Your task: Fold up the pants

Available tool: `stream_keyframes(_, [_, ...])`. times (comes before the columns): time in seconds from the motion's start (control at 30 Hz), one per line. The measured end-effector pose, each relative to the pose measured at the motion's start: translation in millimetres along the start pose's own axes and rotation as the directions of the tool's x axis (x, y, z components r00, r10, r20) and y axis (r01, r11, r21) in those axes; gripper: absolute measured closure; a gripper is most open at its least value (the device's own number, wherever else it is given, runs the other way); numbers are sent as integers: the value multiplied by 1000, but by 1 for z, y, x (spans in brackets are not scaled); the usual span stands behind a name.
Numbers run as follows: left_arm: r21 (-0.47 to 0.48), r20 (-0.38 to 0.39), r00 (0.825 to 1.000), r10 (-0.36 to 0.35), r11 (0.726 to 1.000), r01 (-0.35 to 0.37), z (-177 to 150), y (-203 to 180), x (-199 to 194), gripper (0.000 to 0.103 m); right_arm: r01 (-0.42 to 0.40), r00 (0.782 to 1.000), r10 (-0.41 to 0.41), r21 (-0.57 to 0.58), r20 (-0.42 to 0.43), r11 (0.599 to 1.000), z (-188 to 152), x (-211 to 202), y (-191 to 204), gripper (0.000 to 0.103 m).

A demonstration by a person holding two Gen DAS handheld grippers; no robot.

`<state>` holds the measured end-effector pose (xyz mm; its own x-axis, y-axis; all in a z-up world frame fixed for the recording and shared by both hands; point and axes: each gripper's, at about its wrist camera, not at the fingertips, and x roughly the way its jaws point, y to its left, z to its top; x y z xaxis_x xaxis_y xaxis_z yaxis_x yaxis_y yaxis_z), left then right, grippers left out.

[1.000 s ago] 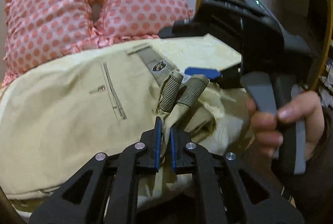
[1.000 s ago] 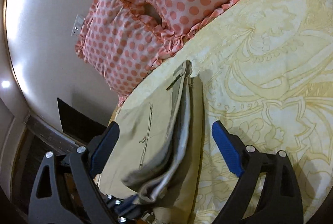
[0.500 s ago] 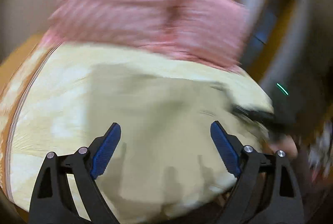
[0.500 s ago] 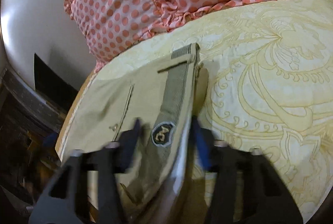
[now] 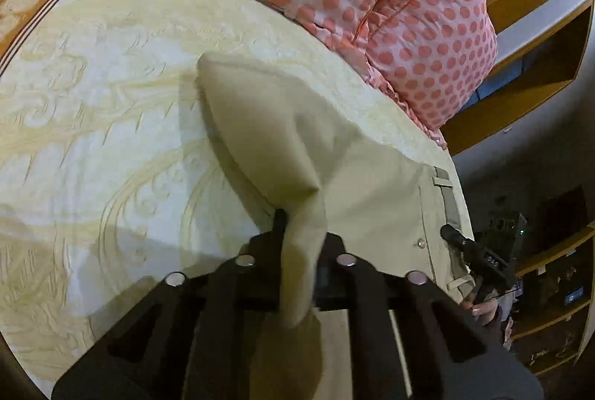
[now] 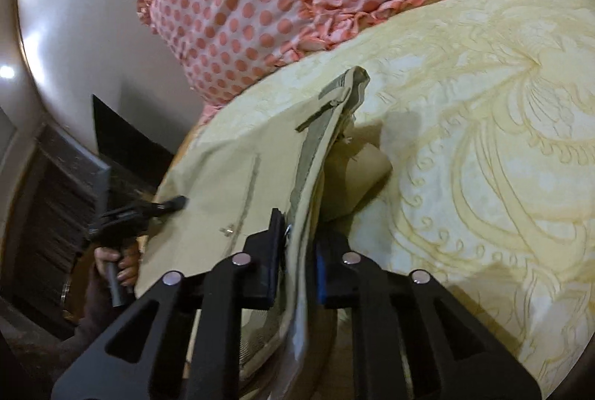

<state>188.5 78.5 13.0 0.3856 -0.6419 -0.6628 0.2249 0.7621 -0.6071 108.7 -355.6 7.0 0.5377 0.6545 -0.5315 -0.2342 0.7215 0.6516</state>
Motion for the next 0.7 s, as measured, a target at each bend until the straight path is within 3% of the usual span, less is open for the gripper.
stream_keyframes(0.2, [129,81,993,90,987,-100,59,-41,17,98,64,995,-58,-72,79,995,66,11,11,92])
stream_keyframes(0.27, [141,162,977,141,976,-165,86,-49,31,98,105,987,-98,-49,124,993,90,19,2,93])
stream_keyframes(0.33, [146,176,960,219,958,-245,105,-48,52,96,178,978,-175,-20,117,984,108,37,-13,92])
stream_keyframes(0.4, [116,124,948,292,945,-306,114,-40,70,91,307,951,-306,2,42,952,111,51,-23,81])
stream_keyframes(0.43, [98,110,950,293,948,-304,115,-37,71,86,336,941,-337,11,31,942,110,50,-25,69])
stream_keyframes(0.47, [88,129,948,292,948,-305,110,-36,63,84,352,933,-353,14,67,936,105,39,-21,65])
stream_keyframes(0.5, [89,163,933,320,937,-337,106,-37,55,82,342,932,-340,3,125,940,100,25,-14,63])
stream_keyframes(0.57, [117,263,891,369,905,-409,91,-46,29,81,266,948,-255,-34,191,963,89,6,5,36])
stream_keyframes(0.6, [132,289,898,331,915,-380,82,-52,18,81,203,964,-190,-57,184,978,84,3,15,35])
stream_keyframes(0.67, [157,273,937,219,951,-267,67,-62,8,80,82,991,-74,-64,114,995,74,10,24,29])
stream_keyframes(0.7, [173,222,964,148,967,-188,57,-67,11,77,33,998,-31,-36,55,999,68,19,23,27])
